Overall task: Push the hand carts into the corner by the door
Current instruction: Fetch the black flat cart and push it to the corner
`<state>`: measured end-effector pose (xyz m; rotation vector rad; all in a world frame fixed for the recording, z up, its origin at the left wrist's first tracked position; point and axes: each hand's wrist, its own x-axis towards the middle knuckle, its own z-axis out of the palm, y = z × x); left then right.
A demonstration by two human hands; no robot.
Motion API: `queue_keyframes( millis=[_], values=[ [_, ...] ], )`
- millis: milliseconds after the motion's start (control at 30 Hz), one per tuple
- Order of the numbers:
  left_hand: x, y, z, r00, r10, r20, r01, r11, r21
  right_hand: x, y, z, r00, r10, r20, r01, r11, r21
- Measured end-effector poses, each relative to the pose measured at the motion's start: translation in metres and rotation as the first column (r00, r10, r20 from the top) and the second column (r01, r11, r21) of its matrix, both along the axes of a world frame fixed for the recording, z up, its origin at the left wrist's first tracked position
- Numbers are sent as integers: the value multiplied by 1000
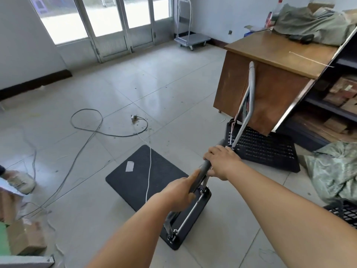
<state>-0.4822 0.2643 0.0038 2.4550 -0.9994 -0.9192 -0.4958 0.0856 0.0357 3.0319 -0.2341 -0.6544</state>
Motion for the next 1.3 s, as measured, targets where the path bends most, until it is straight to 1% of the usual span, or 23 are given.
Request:
queue_keyframes(
  millis=[67, 167, 333, 433, 500, 667, 833, 967, 1067, 1300],
  values=[
    [13, 7, 1, 1000, -21, -2, 21, 1000, 11, 4, 4, -1, 1000, -22, -10, 21, 1000, -17],
    [31, 17, 6, 997, -64, 33, 62, 997, 48, 12, 7, -5, 999, -50, 2, 50, 999, -2],
    [52, 27, 11, 991, -95, 91, 85, 990, 109, 15, 10, -13, 990, -140, 18, 137, 983, 123],
    [55, 25, 10, 987, -109, 121, 96, 989, 111, 14, 9, -15, 984, -175, 18, 170, 972, 163],
    [55, 20, 9, 986, -113, 123, 101, 990, 101, 13, 4, -15, 985, -175, 8, 171, 972, 161],
    [47, 5, 6, 993, -105, 58, 101, 992, 77, 11, -11, -8, 986, -165, -22, 167, 978, 124],
    [56, 7, 3, 995, -98, 36, 94, 991, 94, 17, -9, -15, 983, -184, 16, 180, 975, 126],
    [64, 13, 5, 992, -110, 61, 102, 988, 119, 25, -1, -17, 982, -188, 23, 185, 978, 94],
    [78, 19, 6, 988, -108, 110, 92, 986, 136, 37, 4, -19, 978, -205, 30, 202, 976, 83],
    [125, 21, 1, 974, -75, 212, 50, 992, 120, 76, 3, -30, 973, -213, 86, 202, 972, 118]
  ],
)
